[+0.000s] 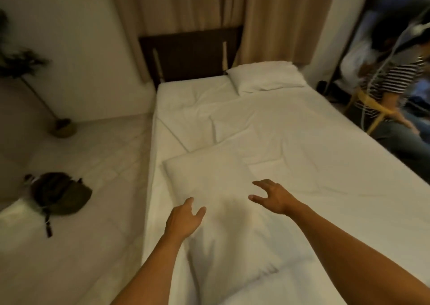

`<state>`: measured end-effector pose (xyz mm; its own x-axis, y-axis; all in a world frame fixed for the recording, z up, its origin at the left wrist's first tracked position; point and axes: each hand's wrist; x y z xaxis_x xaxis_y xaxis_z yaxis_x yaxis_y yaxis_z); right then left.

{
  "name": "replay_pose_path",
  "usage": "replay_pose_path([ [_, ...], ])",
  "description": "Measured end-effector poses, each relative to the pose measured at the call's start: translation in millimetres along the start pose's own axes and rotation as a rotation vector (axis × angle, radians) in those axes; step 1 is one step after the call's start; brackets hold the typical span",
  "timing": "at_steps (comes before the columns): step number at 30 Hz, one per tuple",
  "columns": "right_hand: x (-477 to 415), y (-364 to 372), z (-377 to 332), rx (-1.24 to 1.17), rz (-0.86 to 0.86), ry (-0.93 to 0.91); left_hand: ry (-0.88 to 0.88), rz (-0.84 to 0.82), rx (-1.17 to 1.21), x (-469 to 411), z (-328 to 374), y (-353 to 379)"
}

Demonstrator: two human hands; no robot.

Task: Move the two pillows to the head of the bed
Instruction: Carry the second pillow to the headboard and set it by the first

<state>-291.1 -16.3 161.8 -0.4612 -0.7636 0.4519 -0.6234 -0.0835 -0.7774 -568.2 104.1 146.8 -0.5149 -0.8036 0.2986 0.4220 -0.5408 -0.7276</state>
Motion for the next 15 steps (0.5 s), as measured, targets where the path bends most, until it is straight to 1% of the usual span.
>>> replay_pose_path([
  [2,-33,6,12,0.003,-0.028,-0.006,-0.030,0.010,0.008,-11,-3,16],
  [6,-94,31,31,0.021,-0.050,-0.027,-0.020,0.066,-0.018,-46,-18,50],
  [11,-159,72,59,-0.001,0.000,-0.042,-0.019,0.151,-0.001,-93,-53,100],
  [15,-192,95,79,-0.018,0.009,-0.034,-0.065,0.188,0.036,-114,-75,131],
])
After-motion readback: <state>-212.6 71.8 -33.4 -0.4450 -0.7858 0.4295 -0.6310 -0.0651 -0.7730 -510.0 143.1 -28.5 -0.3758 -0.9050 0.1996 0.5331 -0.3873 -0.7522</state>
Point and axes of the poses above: each hand's wrist, its own x-axis away from the middle knuckle, its own y-axis out of the palm, z = x × y, and after that the axes turned 9 degrees about y, right-handed
